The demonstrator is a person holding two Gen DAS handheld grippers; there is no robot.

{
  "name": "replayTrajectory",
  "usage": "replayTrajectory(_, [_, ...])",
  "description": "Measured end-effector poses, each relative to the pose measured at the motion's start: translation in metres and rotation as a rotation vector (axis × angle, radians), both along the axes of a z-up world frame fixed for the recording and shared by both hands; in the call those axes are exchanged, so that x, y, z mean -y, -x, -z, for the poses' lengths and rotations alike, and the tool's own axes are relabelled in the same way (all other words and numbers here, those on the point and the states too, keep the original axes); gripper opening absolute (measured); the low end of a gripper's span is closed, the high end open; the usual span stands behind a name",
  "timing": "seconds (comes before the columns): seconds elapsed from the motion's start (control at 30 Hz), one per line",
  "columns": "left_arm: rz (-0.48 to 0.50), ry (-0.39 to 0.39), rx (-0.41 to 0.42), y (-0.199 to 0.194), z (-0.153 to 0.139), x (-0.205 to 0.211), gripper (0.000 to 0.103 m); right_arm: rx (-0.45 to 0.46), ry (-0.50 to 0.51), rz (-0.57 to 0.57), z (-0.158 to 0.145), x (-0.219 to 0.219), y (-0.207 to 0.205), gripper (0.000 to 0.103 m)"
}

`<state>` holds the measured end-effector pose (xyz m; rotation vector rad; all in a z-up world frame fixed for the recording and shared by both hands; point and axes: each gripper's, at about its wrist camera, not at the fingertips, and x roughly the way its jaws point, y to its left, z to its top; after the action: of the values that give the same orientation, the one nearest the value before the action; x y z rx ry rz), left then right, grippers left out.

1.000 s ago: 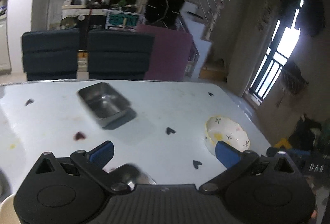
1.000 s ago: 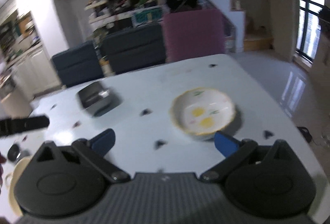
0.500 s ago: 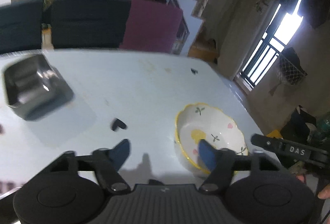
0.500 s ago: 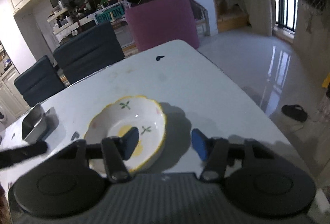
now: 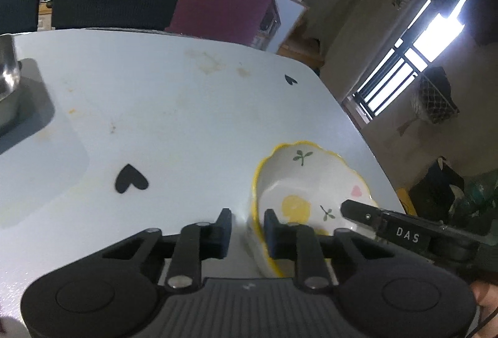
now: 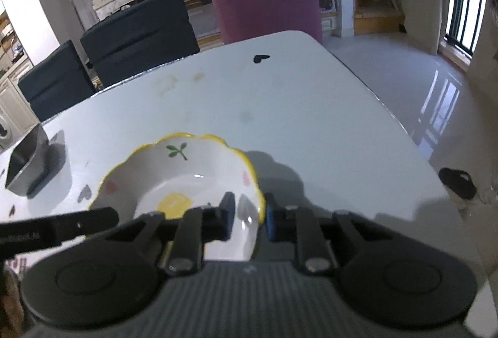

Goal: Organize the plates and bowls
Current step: 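Close both grippers on the rim of the lemon-print bowl, then lift the lemon-print bowl with both grippers and carry it over the cream bowl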

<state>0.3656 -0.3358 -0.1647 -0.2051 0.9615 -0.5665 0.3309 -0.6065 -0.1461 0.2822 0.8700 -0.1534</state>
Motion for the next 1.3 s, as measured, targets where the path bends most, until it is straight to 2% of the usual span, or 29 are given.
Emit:
replayTrajectory(0.07, [0.015,-0.003,0.002,0.0,0.001,0.004,0.014,0.012,-0.011,-0.003,0.002,0.002,0.005,0.015])
replayTrajectory(0.17, [0.039,-0.038,0.026,0.004,0.0,0.01,0.014,0.024,-0.016,-0.005,0.003,0.004,0.012,0.014])
replayTrajectory(0.23, [0.044,-0.038,0.012,0.006,0.001,0.008,0.014,0.022,-0.003,-0.008,0.002,-0.002,0.016,0.014])
replayTrajectory(0.3, [0.028,-0.008,-0.049,0.007,0.004,0.001,0.016,0.017,0.0,-0.008,0.0,-0.006,0.024,0.014])
replayTrajectory(0.37, [0.026,0.008,-0.076,0.012,0.006,-0.005,0.016,0.013,0.002,-0.002,-0.001,-0.012,0.031,0.014])
replayTrajectory(0.57, [-0.016,-0.027,-0.074,0.038,0.003,-0.028,0.009,0.011,0.005,-0.018,-0.01,-0.036,0.064,0.01])
replayTrajectory(0.67, [-0.042,-0.007,-0.073,0.056,-0.003,-0.043,0.009,0.02,0.03,-0.046,-0.02,-0.053,0.078,0.01])
replayTrajectory(0.87, [-0.051,-0.027,0.031,0.099,-0.049,-0.066,0.009,0.075,0.02,-0.068,-0.048,-0.075,0.107,0.01])
replayTrajectory(0.97, [-0.07,-0.016,0.07,0.122,-0.08,-0.08,0.009,0.099,-0.016,-0.05,-0.072,-0.084,0.123,0.01])
replayTrajectory(1.17, [-0.088,-0.014,0.127,0.162,-0.133,-0.102,0.009,0.161,0.016,-0.068,-0.131,-0.114,0.168,0.01])
replayTrajectory(1.3, [-0.119,-0.019,0.158,0.19,-0.16,-0.123,0.008,0.196,0.003,-0.09,-0.152,-0.128,0.197,0.01])
